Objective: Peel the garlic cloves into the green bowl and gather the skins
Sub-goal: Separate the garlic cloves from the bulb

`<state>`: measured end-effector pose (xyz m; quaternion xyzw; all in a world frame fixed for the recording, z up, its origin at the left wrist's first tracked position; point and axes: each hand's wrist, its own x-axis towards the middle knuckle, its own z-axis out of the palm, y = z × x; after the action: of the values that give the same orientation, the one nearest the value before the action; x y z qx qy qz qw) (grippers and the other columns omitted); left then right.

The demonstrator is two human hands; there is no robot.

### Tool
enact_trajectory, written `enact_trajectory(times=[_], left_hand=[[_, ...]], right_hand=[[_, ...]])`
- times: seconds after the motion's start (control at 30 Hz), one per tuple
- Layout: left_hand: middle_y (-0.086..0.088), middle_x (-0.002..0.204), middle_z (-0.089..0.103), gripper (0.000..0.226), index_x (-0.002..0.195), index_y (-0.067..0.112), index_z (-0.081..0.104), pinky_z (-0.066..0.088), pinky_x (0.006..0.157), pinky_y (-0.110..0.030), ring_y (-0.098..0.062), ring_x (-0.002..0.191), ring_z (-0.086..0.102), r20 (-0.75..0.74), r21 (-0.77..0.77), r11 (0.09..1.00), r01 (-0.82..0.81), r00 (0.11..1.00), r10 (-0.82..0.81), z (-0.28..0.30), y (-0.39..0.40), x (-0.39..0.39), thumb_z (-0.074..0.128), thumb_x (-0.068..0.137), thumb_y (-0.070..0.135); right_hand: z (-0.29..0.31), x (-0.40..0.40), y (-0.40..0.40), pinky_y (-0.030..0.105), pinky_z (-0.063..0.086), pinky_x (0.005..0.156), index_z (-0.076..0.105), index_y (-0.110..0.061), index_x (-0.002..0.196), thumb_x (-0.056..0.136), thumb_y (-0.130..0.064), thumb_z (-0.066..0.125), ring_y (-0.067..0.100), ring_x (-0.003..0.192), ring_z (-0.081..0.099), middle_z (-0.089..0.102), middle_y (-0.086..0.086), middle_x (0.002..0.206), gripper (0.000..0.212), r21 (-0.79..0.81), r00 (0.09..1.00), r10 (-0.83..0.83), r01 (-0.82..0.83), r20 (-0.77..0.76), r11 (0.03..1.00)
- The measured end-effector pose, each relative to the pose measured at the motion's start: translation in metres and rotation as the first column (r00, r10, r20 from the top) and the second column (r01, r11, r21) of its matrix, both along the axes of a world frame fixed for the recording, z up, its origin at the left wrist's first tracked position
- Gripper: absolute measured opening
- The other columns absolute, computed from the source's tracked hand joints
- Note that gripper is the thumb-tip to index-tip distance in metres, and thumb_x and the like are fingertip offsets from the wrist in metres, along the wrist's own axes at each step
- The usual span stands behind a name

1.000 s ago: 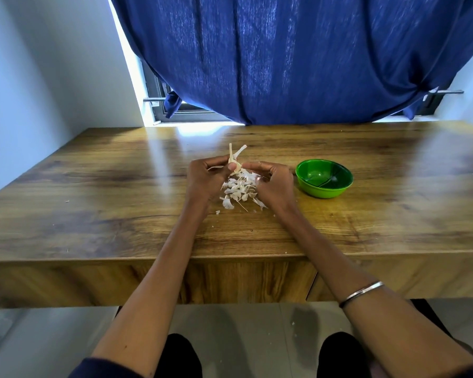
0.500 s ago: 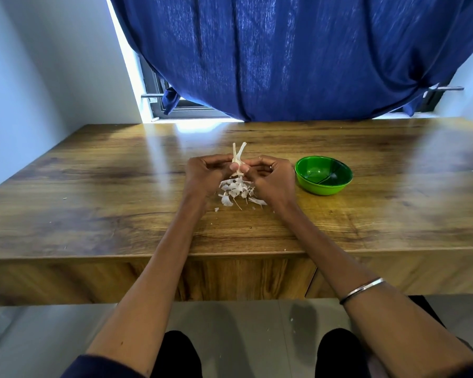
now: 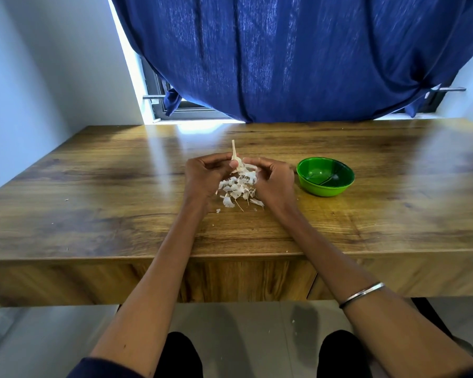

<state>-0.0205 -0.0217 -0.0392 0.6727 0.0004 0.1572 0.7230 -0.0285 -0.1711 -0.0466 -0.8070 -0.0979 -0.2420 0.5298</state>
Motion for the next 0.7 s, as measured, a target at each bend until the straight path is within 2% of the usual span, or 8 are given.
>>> enact_trajectory(times=[0.1, 0.2, 0.3, 0.4, 0.5, 0.6, 0.63, 0.7], left_hand=[[-0.013, 0.092, 0.079, 0.027, 0.102, 0.002, 0.078, 0.063, 0.084, -0.042, -0.027, 0.085, 0.078, -0.002, 0.033, 0.999, -0.004, 1.0, 0.004, 0.0002, 0.0, -0.0006, 0.086, 0.076, 0.003], [-0.011, 0.093, 0.079, 0.025, 0.102, 0.002, 0.079, 0.063, 0.083, -0.04, -0.025, 0.087, 0.078, 0.003, 0.039, 0.999, 0.002, 1.0, -0.002, 0.0013, 0.0002, -0.003, 0.086, 0.078, 0.004], [-0.011, 0.092, 0.079, 0.023, 0.102, 0.001, 0.077, 0.063, 0.081, -0.037, -0.026, 0.087, 0.078, -0.012, -0.002, 1.0, 0.029, 0.999, -0.029, 0.0044, -0.0004, -0.0058, 0.083, 0.08, 0.002], [-0.004, 0.086, 0.079, 0.022, 0.107, -0.002, 0.075, 0.061, 0.069, -0.027, -0.021, 0.079, 0.077, -0.05, -0.117, 0.992, 0.051, 0.997, -0.057, 0.0067, -0.001, -0.0069, 0.076, 0.085, -0.004], [-0.003, 0.083, 0.079, 0.025, 0.113, -0.005, 0.072, 0.061, 0.067, -0.025, -0.017, 0.074, 0.076, -0.053, -0.175, 0.984, 0.044, 0.997, -0.054, 0.0087, -0.001, -0.0078, 0.071, 0.088, -0.005], [-0.008, 0.095, 0.079, 0.028, 0.115, -0.007, 0.072, 0.062, 0.075, -0.029, -0.018, 0.082, 0.077, -0.025, -0.156, 0.988, 0.017, 0.999, -0.021, 0.0085, 0.0013, -0.008, 0.073, 0.088, -0.003], [-0.01, 0.098, 0.078, 0.028, 0.114, -0.006, 0.073, 0.062, 0.078, -0.031, -0.02, 0.085, 0.077, -0.018, -0.135, 0.991, 0.006, 1.0, -0.008, 0.0083, 0.0019, -0.0079, 0.075, 0.087, -0.002], [-0.012, 0.097, 0.079, 0.026, 0.109, -0.002, 0.076, 0.062, 0.081, -0.034, -0.023, 0.088, 0.077, -0.002, -0.063, 0.998, -0.012, 1.0, 0.012, 0.0075, 0.0016, -0.0075, 0.08, 0.083, 0.002]], right_hand=[[0.0035, -0.0017, 0.0019, 0.029, 0.059, 0.087, 0.075, -0.015, 0.112, 0.1, -0.014, 0.059, 0.002, 0.095, 0.071, 0.075, -0.008, 0.104, 0.019, 0.138, 0.999, 0.033, -0.037, 0.033, 0.99], [0.0026, -0.0056, 0.0034, 0.031, 0.062, 0.078, 0.076, -0.018, 0.108, 0.091, -0.028, 0.074, 0.004, 0.087, 0.074, 0.078, -0.007, 0.097, 0.02, 0.157, 0.987, 0.159, -0.158, 0.003, 0.975], [0.0022, -0.0049, 0.0021, 0.03, 0.063, 0.069, 0.078, -0.014, 0.101, 0.086, -0.02, 0.081, 0.009, 0.074, 0.075, 0.078, -0.003, 0.086, 0.016, 0.149, 0.992, 0.122, -0.122, 0.003, 0.981], [0.0046, -0.0033, -0.0027, 0.024, 0.061, 0.061, 0.078, -0.012, 0.091, 0.086, -0.008, 0.079, 0.014, 0.066, 0.074, 0.076, -0.004, 0.077, 0.007, 0.228, 0.995, 0.092, -0.083, -0.027, 0.97], [0.0011, -0.0011, -0.0035, 0.022, 0.061, 0.065, 0.078, -0.012, 0.091, 0.086, -0.005, 0.076, 0.008, 0.07, 0.074, 0.076, -0.006, 0.081, 0.009, 0.101, 0.997, 0.069, -0.066, -0.023, 0.993], [-0.0022, 0.0014, -0.0002, 0.01, 0.055, 0.073, 0.079, -0.017, 0.093, 0.087, -0.006, 0.075, -0.007, 0.076, 0.069, 0.073, -0.016, 0.084, 0.013, -0.074, 0.995, 0.089, -0.092, -0.038, 0.993], [-0.0019, 0.001, 0.0012, 0.007, 0.051, 0.075, 0.079, -0.018, 0.098, 0.089, -0.009, 0.073, -0.011, 0.076, 0.066, 0.073, -0.018, 0.089, 0.014, -0.093, 0.995, 0.088, -0.091, -0.04, 0.991], [-0.0004, 0.0006, 0.0026, 0.011, 0.05, 0.081, 0.078, -0.018, 0.106, 0.094, -0.017, 0.069, -0.01, 0.081, 0.065, 0.075, -0.013, 0.098, 0.015, -0.085, 0.998, 0.057, -0.058, -0.019, 0.995]])
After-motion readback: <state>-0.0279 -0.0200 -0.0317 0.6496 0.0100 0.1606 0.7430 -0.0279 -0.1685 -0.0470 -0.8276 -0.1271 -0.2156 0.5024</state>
